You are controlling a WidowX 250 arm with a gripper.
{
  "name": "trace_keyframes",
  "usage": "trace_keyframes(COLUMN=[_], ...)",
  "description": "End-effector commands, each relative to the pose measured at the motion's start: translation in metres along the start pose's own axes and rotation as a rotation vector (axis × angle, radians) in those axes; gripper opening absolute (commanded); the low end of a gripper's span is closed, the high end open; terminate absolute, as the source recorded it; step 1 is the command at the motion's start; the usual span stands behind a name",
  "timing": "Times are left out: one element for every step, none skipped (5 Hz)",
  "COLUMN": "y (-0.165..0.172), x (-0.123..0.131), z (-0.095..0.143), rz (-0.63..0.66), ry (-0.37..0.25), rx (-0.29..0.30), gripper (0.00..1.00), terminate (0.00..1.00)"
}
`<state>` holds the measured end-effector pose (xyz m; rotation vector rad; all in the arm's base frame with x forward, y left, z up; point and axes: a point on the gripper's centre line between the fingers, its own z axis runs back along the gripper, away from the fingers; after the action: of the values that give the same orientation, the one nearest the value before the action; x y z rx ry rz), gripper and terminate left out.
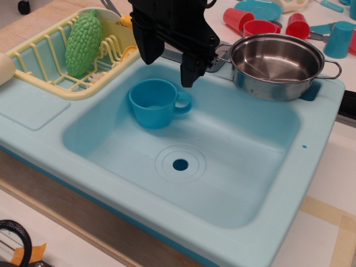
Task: Put cup into pot or pan
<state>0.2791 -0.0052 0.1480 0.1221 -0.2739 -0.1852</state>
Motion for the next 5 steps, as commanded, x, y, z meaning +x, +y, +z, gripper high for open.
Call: trace_keyframes(y=[0.0, 0.004, 0.007, 0.01, 0.011], x=[0.0, -0.001, -0.002, -0.002, -0.001], z=[0.0, -0.018, -0.033, -0.053, -0.062], rz=[0.0, 0.021, 0.034, 0.035, 0.048], ry=[0.0, 0.031, 0.05, 0.024, 0.049], rx=[0.0, -0.036, -0.066, -0.117, -0.146], gripper=[1.0, 1.0, 1.0, 1.0, 1.0], terminate=[0.0, 0.0, 0.0, 0.0, 0.0])
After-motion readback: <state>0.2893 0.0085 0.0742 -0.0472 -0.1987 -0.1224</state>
